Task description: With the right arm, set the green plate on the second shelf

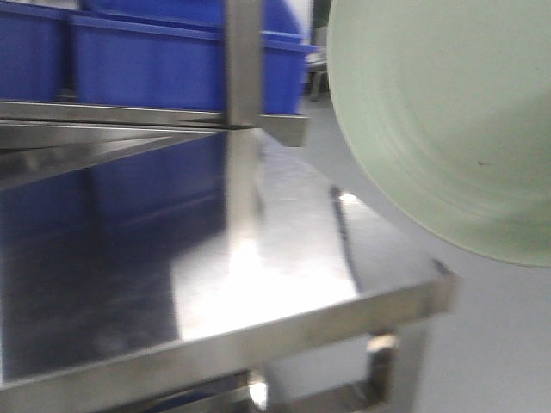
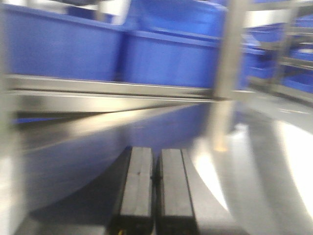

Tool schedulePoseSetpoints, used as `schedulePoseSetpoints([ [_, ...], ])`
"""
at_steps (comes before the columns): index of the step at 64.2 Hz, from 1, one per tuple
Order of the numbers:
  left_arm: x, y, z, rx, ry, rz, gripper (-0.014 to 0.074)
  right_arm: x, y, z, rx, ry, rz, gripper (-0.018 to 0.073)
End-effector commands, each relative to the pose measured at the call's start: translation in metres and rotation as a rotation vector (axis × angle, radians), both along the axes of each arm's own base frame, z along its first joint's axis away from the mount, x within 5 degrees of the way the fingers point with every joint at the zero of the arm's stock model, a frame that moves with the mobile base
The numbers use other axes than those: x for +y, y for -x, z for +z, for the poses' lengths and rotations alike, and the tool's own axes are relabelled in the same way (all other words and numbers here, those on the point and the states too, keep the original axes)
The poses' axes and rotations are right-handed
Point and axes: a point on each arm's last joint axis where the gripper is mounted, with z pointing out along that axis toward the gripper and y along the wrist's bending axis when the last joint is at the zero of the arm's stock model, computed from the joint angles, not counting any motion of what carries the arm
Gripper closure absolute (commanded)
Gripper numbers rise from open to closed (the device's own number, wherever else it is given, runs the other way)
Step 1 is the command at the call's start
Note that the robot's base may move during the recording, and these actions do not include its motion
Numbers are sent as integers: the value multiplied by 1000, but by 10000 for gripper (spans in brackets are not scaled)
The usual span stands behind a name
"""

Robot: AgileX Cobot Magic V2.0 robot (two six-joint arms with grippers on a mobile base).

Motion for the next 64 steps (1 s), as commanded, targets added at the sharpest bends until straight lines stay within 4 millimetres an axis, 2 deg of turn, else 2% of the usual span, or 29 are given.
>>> schedulePoseSetpoints([
  [1, -3, 0, -5, -58, 24, -58, 466, -1, 0, 20, -129, -36, -9, 501],
  [14, -7, 1, -5, -57, 26, -125, 466, -1, 0, 20, -129, -36, -9, 501],
  [64, -7, 1, -5, -57, 26, -127, 466, -1, 0, 20, -129, -36, -9, 501],
])
